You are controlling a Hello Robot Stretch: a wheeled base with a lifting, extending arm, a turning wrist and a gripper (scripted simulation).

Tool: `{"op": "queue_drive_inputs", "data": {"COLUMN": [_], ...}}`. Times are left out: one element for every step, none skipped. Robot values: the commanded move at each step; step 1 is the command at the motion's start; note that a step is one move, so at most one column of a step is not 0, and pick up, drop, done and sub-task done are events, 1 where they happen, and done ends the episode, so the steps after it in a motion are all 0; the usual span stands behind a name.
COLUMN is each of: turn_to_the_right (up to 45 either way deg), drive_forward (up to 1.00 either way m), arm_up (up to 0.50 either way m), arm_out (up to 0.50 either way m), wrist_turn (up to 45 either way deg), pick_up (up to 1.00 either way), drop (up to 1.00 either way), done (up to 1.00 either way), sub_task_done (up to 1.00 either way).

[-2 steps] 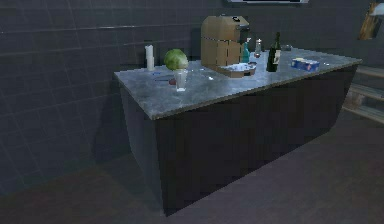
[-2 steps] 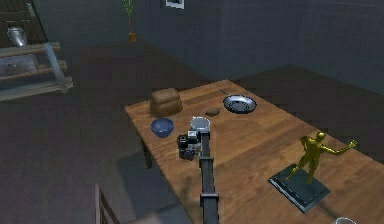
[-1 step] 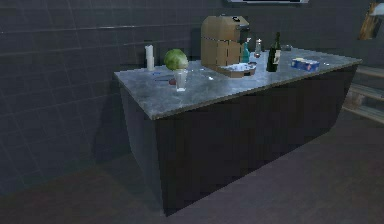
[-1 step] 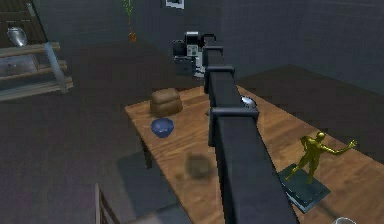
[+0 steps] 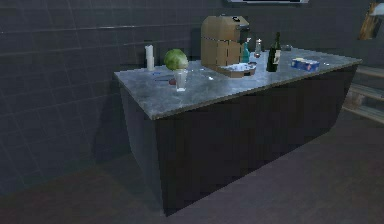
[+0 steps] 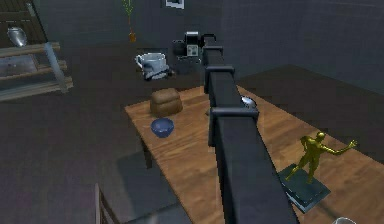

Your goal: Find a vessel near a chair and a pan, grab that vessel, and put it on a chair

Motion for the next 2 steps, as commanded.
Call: {"op": "queue_drive_inputs", "data": {"turn_to_the_right": [0.0,0.0], "drive_forward": [0.00,0.00], "arm_up": [0.00,0.00], "arm_out": [0.00,0.00], "wrist_turn": [-45.0,-45.0], "pick_up": [0.00,0.00], "drop": [0.00,0.00], "done": [0.00,0.00], "sub_task_done": [0.00,0.00]}}
